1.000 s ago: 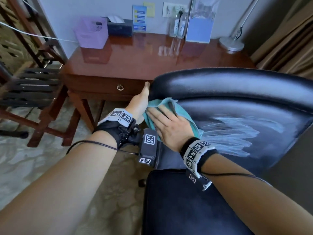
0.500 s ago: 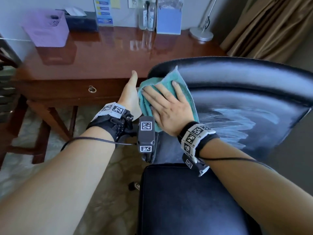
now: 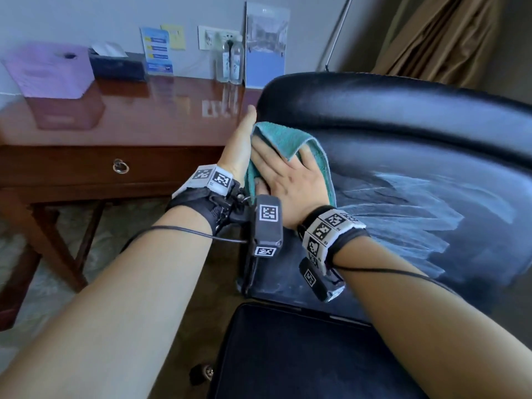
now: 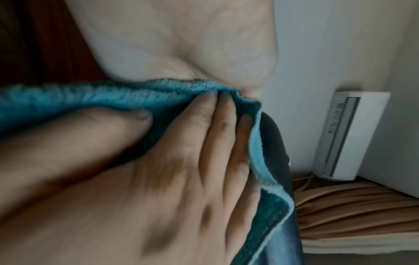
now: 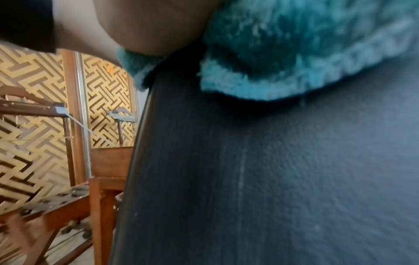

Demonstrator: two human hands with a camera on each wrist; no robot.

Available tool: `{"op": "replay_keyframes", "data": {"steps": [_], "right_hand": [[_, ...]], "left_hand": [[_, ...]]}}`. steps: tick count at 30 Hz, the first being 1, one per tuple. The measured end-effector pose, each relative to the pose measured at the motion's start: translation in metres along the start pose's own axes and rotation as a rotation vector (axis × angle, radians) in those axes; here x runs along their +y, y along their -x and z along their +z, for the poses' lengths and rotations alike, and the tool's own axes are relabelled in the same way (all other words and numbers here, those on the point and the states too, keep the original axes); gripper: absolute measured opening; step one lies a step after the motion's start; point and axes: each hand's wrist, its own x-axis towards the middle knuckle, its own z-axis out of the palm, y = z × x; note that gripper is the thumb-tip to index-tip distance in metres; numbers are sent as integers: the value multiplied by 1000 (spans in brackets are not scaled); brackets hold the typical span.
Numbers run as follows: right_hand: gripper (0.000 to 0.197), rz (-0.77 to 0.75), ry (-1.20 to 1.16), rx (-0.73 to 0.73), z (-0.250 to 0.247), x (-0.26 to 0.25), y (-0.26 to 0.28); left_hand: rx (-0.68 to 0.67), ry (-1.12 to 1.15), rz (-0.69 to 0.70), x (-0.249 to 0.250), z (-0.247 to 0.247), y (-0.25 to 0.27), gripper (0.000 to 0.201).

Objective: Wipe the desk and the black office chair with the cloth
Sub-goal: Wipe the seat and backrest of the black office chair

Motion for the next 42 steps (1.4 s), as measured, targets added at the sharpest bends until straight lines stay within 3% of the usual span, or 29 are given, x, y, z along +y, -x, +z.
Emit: {"op": "replay_keyframes", "data": {"steps": [4, 9, 13, 16, 19, 21, 23, 25, 29, 32, 34, 39, 42], "right_hand": [[62, 57, 36, 80, 10, 9, 11], [65, 148, 32, 199, 25, 17, 31], [65, 191, 25, 284, 38, 19, 47], [73, 203, 2, 278, 50, 14, 71], [81, 233, 5, 257, 64, 4, 94], [77, 255, -13, 261, 70, 1, 101], [70, 271, -18, 258, 70, 1, 102], [66, 285, -14, 253, 68, 2, 101], [64, 323, 18, 235, 69, 5, 101], [64, 365, 66, 218, 71, 11, 102], [63, 397, 85, 202, 73, 18, 105], [64, 445, 126, 173, 64, 34, 115], [63, 416, 181, 148, 51, 48, 122]], "left_hand": [[109, -132, 228, -20, 6, -20, 66], [-72, -95, 284, -43, 12, -30, 74], [-86, -148, 324, -49, 17, -39, 82], [-99, -168, 298, -52, 16, -38, 92], [-7, -193, 329, -51, -1, -69, 104], [28, -218, 346, -55, 2, -49, 86], [-19, -198, 335, -60, 9, -22, 63], [-61, -209, 300, -70, 6, -23, 59], [-80, -188, 240, -81, -1, -34, 71], [-86, -163, 216, -100, -13, -101, 102], [-93, -151, 226, -108, -12, -129, 101], [-243, -196, 120, -104, 20, -86, 103], [-200, -149, 175, -111, 28, -109, 102]]}}
